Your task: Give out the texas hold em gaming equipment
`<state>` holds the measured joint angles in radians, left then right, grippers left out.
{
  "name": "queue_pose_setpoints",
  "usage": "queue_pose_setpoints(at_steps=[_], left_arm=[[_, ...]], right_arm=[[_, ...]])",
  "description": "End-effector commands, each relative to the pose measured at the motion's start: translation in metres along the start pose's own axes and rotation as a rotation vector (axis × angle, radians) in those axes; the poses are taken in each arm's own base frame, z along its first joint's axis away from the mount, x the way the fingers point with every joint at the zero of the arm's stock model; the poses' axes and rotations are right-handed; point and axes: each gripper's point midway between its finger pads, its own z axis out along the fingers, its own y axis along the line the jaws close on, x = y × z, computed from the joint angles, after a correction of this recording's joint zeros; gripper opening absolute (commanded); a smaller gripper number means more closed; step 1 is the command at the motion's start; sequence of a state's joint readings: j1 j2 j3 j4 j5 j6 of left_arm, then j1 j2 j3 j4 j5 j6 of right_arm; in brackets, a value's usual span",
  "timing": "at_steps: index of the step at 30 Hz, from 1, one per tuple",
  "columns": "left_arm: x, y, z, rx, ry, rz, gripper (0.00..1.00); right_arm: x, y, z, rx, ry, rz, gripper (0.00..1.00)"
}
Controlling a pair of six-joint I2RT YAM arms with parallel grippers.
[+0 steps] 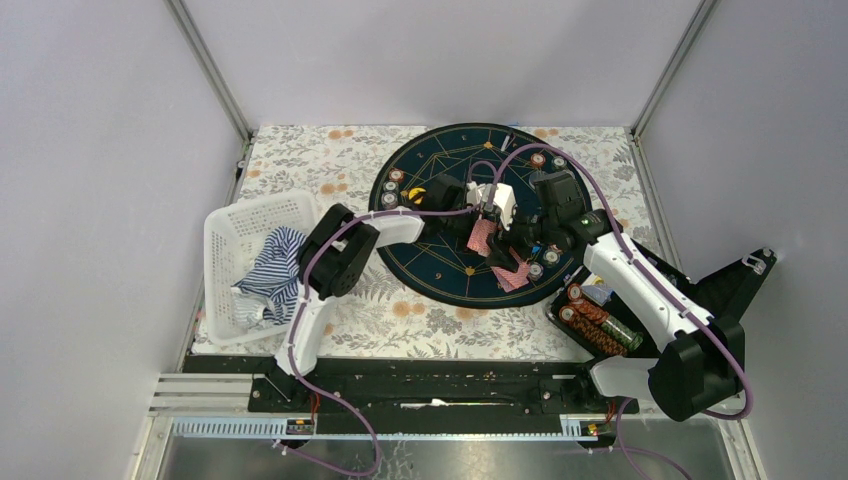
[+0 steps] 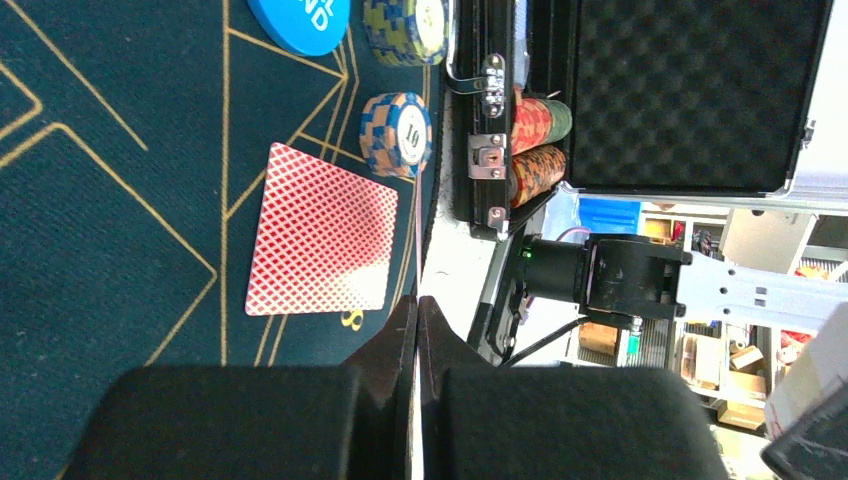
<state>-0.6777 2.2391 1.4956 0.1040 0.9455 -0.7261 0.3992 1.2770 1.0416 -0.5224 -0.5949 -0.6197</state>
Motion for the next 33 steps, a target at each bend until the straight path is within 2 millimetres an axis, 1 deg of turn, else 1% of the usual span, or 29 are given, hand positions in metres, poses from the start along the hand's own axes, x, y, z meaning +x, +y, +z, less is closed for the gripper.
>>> queue_pose_setpoints(at_steps=[1, 5, 9, 17, 20, 25, 29, 30, 32, 33], left_arm=[[-0.017, -0.006, 0.011, 0.014, -0.040, 0.057, 0.00], [-0.015, 0.003, 0.017, -0.004, -0.028, 0.044, 0.00], [-0.010, 0.011, 0.018, -0.021, -0.015, 0.030, 0.00], [0.011, 0.009, 0.004, -0.030, 0.000, 0.040, 0.00], [0.012, 0.012, 0.002, -0.043, -0.008, 0.036, 0.00], [0.003, 0.018, 0.004, -0.074, -0.030, 0.038, 0.00], [-0.004, 0.023, 0.005, -0.109, -0.051, 0.046, 0.09], [-0.005, 0.024, 0.005, -0.120, -0.054, 0.048, 0.13], [-0.006, 0.026, 0.005, -0.133, -0.055, 0.051, 0.24], [-0.007, 0.025, 0.004, -0.136, -0.056, 0.053, 0.27]], right_arm=[[-0.016, 0.003, -0.006, -0.004, -0.058, -0.038, 0.00], [-0.015, 0.002, -0.006, -0.002, -0.057, -0.038, 0.00], [-0.014, 0.002, -0.005, 0.000, -0.054, -0.037, 0.00], [-0.014, 0.001, -0.005, 0.003, -0.054, -0.037, 0.00], [-0.014, 0.001, -0.005, 0.000, -0.055, -0.037, 0.00], [-0.014, 0.001, -0.006, 0.003, -0.054, -0.036, 0.00], [-0.014, 0.001, -0.005, 0.004, -0.053, -0.036, 0.00], [-0.013, 0.001, -0.006, 0.005, -0.052, -0.036, 0.00], [-0.014, 0.001, -0.006, 0.005, -0.053, -0.037, 0.00], [-0.014, 0.001, -0.006, 0.005, -0.052, -0.036, 0.00]])
